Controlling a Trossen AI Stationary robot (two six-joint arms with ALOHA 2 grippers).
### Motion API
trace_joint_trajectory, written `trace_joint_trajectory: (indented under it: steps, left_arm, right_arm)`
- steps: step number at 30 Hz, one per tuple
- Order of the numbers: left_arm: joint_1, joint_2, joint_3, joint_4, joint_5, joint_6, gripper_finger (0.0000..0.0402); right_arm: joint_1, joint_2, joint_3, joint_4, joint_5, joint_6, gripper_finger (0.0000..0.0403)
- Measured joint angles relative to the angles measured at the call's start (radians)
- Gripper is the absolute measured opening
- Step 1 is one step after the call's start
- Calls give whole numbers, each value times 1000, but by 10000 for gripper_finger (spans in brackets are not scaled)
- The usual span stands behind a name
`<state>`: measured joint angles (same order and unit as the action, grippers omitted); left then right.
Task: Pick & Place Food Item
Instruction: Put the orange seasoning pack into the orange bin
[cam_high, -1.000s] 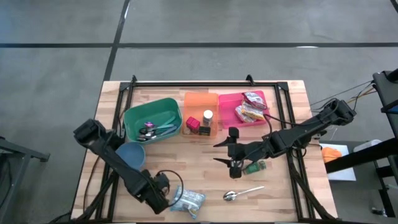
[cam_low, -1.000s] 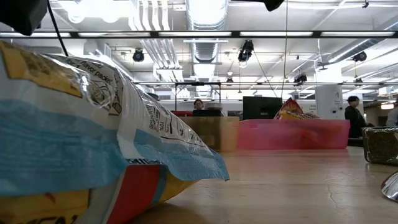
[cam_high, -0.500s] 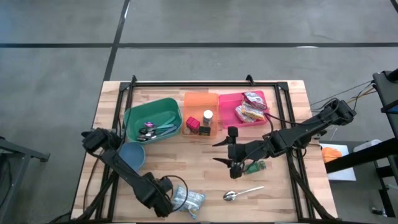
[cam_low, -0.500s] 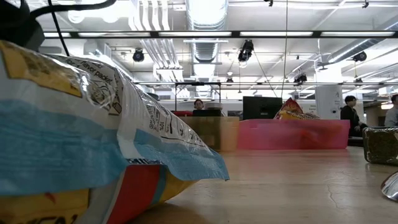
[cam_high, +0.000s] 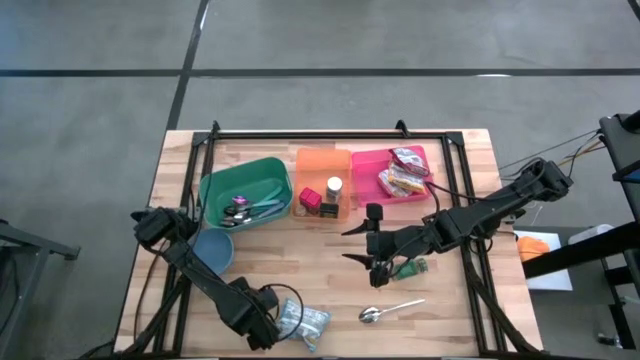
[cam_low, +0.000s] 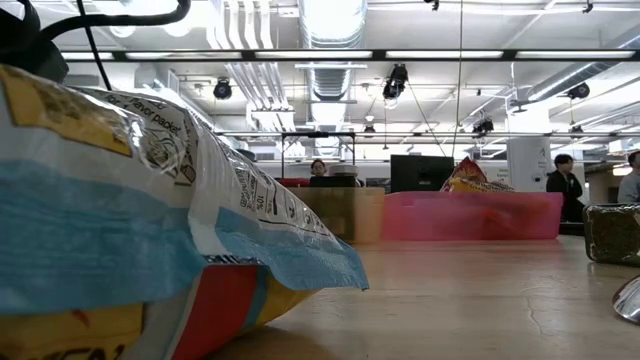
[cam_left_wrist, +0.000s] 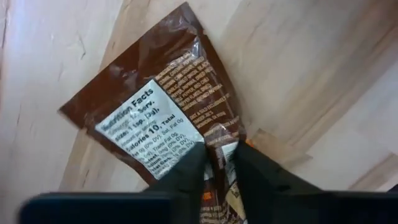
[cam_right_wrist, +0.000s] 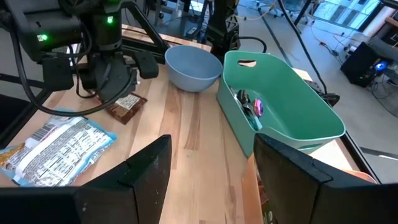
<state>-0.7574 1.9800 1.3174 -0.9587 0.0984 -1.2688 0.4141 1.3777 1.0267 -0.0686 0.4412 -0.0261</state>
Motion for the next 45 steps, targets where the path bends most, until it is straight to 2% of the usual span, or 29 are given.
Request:
trace_joint_trajectory:
  steps: [4,11,16,19,23,24,27,32,36,42,45]
  left_arm:
    - [0,-1,0,0,5,16,15]
    - [-5,-12,18,-3,18,62,8]
    - [-31,-84,69,-10,-16,68,7]
    - [-53,-149,92,-8,-86,68,6]
    - [-84,-258,106,30,-222,89,6]
    - [-90,-286,98,66,-255,114,6]
    - [-97,-373,65,212,-339,214,6]
    - [-79,-505,-11,483,-391,483,6]
    - [-57,-580,-61,576,-389,622,6]
    - [-30,-631,-114,601,-329,694,6]
    - [-30,-635,-134,622,-294,694,6]
  right_arm:
    - [0,0,0,0,0,0,225]
    - [0,0,0,0,0,27,225]
    - [0,0,0,17,-11,-12,225]
    - [0,7,0,61,-103,-68,225]
    - [9,51,0,162,-328,-282,225]
    - [16,68,0,202,-361,-348,225]
    - [37,124,6,339,-372,-523,225]
    - [53,239,126,374,-371,-678,225]
    - [55,340,266,326,-367,-727,225]
    - [66,473,475,222,-358,-841,225]
    - [74,510,550,164,-321,-859,225]
